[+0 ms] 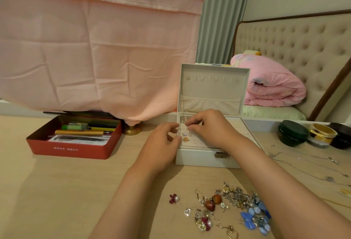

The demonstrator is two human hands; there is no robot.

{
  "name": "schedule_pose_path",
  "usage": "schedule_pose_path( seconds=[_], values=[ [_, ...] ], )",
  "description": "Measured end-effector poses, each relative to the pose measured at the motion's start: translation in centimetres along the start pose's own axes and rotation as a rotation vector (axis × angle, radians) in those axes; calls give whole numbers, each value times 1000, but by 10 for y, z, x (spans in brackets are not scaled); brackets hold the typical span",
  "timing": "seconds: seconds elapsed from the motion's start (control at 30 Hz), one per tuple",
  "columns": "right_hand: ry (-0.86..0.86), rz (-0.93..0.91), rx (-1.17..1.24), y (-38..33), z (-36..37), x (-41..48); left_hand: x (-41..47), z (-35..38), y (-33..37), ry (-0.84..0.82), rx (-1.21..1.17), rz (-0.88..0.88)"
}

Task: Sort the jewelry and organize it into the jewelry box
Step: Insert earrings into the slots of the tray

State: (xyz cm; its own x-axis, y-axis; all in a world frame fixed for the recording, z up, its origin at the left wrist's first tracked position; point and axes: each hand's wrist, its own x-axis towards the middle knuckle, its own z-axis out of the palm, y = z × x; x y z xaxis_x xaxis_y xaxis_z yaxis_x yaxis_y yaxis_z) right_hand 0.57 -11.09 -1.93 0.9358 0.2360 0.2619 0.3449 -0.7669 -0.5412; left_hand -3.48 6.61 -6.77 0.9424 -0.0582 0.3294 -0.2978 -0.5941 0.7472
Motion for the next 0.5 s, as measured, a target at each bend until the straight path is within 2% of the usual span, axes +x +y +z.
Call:
schedule_pose_path(
  seconds=[0.17,0.5],
  values=[
    [-78,-49,-113,-4,3,7,2,2,-2,19,-22,-9],
    [-132,-94,-116,-5,-5,10,3,4,-1,8,-23,-23]
  ],
)
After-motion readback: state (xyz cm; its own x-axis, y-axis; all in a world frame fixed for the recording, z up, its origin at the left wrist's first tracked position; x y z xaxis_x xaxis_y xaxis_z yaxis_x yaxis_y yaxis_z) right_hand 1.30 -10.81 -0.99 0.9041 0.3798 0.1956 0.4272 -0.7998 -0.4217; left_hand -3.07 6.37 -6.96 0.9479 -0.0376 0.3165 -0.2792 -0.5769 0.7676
